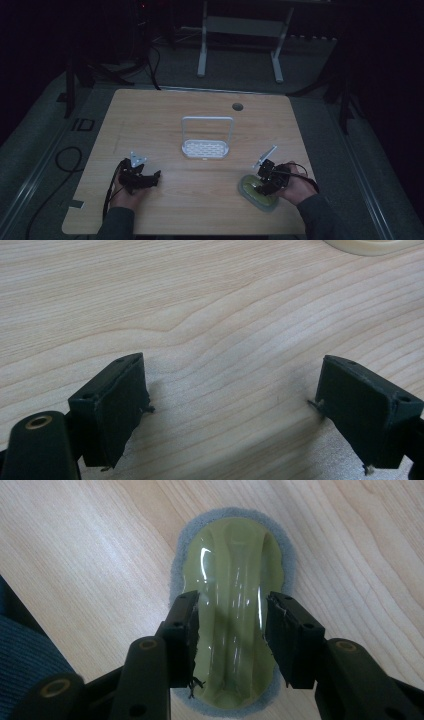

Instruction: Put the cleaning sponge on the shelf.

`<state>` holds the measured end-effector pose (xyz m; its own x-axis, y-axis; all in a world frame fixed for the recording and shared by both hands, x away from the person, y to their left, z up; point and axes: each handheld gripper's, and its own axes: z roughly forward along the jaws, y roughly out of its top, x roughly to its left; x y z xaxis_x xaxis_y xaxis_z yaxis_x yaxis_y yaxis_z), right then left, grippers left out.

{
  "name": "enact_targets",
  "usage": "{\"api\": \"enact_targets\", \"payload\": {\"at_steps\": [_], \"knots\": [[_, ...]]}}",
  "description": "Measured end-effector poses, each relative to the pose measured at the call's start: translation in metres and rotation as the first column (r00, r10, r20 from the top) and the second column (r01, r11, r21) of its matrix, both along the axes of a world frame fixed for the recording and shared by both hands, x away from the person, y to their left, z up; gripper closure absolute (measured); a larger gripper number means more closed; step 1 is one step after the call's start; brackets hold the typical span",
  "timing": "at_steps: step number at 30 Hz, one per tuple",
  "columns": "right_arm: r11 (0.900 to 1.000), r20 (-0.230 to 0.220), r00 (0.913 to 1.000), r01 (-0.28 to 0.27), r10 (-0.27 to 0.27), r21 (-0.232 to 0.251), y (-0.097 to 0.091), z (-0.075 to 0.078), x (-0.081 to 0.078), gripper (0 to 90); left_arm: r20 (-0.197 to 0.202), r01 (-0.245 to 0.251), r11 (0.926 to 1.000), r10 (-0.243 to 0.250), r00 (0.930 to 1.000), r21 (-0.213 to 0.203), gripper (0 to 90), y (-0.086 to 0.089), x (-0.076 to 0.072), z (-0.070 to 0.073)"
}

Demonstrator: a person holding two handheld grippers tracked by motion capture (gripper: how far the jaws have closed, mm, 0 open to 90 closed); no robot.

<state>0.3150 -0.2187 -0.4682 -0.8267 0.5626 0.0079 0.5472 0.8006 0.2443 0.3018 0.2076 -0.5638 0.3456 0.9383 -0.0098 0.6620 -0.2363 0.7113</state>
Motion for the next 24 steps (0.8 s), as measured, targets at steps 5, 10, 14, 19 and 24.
{"api": "enact_targets", "payload": {"at_steps": [5, 10, 14, 19, 24], "knots": [[0.9994, -0.025, 0.9995, -0.019, 0.019, -0.029, 0.005, 0.000, 0.003, 57.4, -0.001, 0.000, 1.0000, 0.000, 1.0000, 0.000, 13.2, 0.000, 0.000, 0.000], [0.9979, -0.051, 0.9982, -0.033, 0.030, -0.056, 0.008, -0.001, 0.006, 58.7, -0.001, 0.000, 1.0000, 0.000, 1.0000, 0.000, 13.2, 0.000, 0.000, 0.000], [0.9957, -0.070, 0.9968, -0.044, 0.038, -0.081, 0.010, -0.002, 0.008, 60.1, -0.001, 0.000, 1.0000, 0.000, 1.0000, 0.001, 13.2, 0.000, 0.000, 0.000], [0.9935, -0.076, 0.9959, -0.055, 0.048, -0.099, 0.012, -0.001, 0.011, 62.4, -0.001, 0.000, 1.0000, 0.000, 1.0000, 0.000, 13.2, 0.000, 0.000, 0.000], [0.9920, -0.101, 0.9937, -0.061, 0.050, -0.111, 0.015, -0.003, 0.014, 63.3, -0.001, 0.000, 1.0000, 0.000, 1.0000, 0.001, 13.3, 0.000, 0.000, 0.000]]}}
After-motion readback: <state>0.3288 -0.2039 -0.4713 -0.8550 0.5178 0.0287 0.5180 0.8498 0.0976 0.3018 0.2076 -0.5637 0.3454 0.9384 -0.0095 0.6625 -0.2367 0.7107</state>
